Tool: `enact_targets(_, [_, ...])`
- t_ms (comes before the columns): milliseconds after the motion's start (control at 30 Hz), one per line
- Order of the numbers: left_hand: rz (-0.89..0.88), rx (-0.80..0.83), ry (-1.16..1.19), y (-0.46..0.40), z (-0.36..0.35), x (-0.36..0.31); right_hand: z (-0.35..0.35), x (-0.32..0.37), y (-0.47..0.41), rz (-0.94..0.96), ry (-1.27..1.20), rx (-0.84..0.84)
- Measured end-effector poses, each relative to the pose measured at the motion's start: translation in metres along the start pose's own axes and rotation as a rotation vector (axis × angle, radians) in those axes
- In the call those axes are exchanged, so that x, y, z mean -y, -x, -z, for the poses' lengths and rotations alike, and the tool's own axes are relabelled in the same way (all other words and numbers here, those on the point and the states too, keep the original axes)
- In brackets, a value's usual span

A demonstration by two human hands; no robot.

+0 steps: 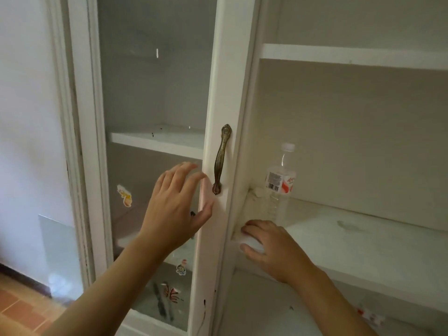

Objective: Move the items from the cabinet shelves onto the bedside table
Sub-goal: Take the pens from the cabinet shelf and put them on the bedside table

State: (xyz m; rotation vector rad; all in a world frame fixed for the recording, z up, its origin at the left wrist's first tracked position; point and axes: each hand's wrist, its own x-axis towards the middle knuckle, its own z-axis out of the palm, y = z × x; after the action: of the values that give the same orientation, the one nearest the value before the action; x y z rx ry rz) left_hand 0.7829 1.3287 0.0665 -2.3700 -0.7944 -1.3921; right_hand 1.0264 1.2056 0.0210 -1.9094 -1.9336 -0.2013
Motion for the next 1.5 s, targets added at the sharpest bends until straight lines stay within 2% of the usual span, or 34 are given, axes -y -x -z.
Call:
enact_targets(167, [0.048,-0.102,-0.003,-0.012,-0.005,-0.007,0.0,-0.004,-0.002,0.023,-0.015,-0.007])
enact_targets(367, [0.119,-0.113,-0.048,-0.019,-0.008,-0.016,0.005,-0.007,-0.009,0.057,0.021,0.045])
enact_targets(900, [0.223,-0.176,-0.19,-0.035,-0.007,-0.029,-0.008,-0.02,-0.014,0.118,0.062,0.044])
enact_targets(1133, [0.158,-0.209,-0.289,-0.035,-0.005,-0.022,-0.014,-0.026,-0.015,0.156,0.1,0.03])
enact_targets(1500, [0.169,-0.17,-0.211,-0.024,0.028,-0.034,0.005,-0.011,-0.007,0.093,0.111,0.103])
